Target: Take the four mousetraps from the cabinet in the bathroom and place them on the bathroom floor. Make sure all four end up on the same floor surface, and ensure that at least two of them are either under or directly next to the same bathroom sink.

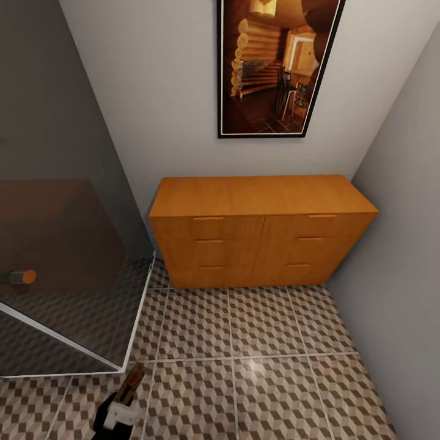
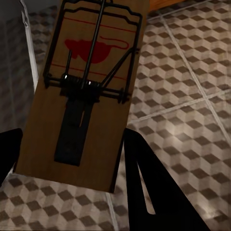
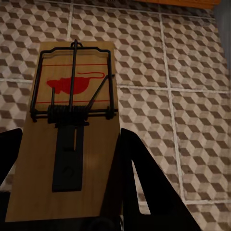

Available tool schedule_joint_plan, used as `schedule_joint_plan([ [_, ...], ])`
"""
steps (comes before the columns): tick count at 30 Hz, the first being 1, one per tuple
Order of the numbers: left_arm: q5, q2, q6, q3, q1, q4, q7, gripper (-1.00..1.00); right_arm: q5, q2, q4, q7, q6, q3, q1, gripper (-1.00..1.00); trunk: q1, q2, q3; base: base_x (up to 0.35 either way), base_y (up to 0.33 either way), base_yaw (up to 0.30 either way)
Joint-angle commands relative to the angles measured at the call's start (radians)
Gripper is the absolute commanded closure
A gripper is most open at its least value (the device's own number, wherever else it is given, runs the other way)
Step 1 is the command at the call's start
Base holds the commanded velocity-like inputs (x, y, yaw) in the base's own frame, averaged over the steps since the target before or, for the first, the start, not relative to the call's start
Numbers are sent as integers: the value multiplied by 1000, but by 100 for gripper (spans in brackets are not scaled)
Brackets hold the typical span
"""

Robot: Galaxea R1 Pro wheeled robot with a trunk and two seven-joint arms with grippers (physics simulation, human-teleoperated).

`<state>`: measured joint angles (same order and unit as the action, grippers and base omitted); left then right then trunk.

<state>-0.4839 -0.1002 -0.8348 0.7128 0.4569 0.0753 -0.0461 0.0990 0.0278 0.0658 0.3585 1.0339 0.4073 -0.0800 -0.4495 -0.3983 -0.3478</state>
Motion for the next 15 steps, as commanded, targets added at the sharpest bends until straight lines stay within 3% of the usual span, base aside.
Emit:
schedule_joint_plan([
  [1, -13, 1, -8, 8, -4, 3, 0, 100, 11, -1, -1, 2, 4, 10, -1, 100, -1, -2, -2, 0, 0, 0],
  [6, -74, -1, -22, 8, -48, 4, -1, 100, 11, -4, -1, 2, 5, 10, -1, 100, -1, -2, -2, 0, 0, 0],
  [11, -89, -12, -31, 8, -83, 4, -1, 100, 11, -6, 0, 2, 6, 10, -1, 100, -1, -2, -2, 0, 0, 0],
  [15, -92, -14, -86, 8, -108, 4, 0, 100, 11, -15, 0, 2, 5, 10, -1, 100, -1, -2, -2, 0, 0, 0],
])
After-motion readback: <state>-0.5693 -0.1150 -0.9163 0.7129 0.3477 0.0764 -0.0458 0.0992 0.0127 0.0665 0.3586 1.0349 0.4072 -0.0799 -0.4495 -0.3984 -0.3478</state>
